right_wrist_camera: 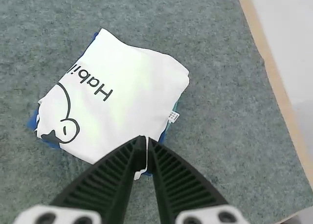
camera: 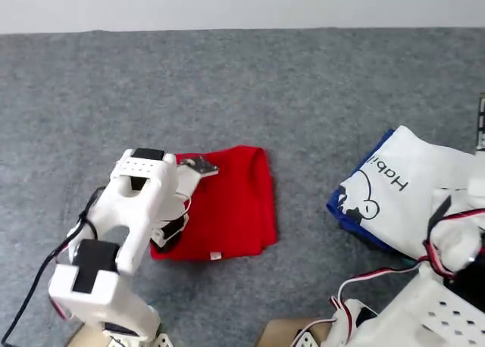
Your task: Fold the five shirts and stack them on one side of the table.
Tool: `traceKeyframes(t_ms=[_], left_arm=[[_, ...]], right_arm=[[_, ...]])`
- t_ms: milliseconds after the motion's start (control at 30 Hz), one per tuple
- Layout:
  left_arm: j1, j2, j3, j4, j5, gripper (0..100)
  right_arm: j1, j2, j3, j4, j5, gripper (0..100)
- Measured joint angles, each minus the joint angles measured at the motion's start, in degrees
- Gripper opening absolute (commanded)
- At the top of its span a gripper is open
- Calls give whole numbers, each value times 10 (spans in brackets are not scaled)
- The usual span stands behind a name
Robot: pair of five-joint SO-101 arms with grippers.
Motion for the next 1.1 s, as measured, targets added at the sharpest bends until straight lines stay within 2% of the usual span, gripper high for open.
traceKeyframes(t_ms=[200, 400, 500, 600, 700, 900, 1100], left_arm=[[0, -27, 1, 19, -4, 6], [0, -172, 1, 54, -4, 6], [0, -257, 1, 66, -4, 6], [-13, -341, 1, 68, 3, 6], [-54, -416, 1, 63, 24, 6], [-178, -505, 1, 37, 32, 6], [-316, -514, 1, 24, 32, 6]], right_arm=[[0, 0, 0, 0, 0, 9], [-3, 0, 0, 0, 0, 9], [-31, 0, 0, 0, 0, 9], [-91, 1, 0, 0, -11, 9], [-177, 20, 0, 0, -57, 9], [-352, 158, -1, -11, -158, 9], [-508, 295, -2, -107, -236, 9]])
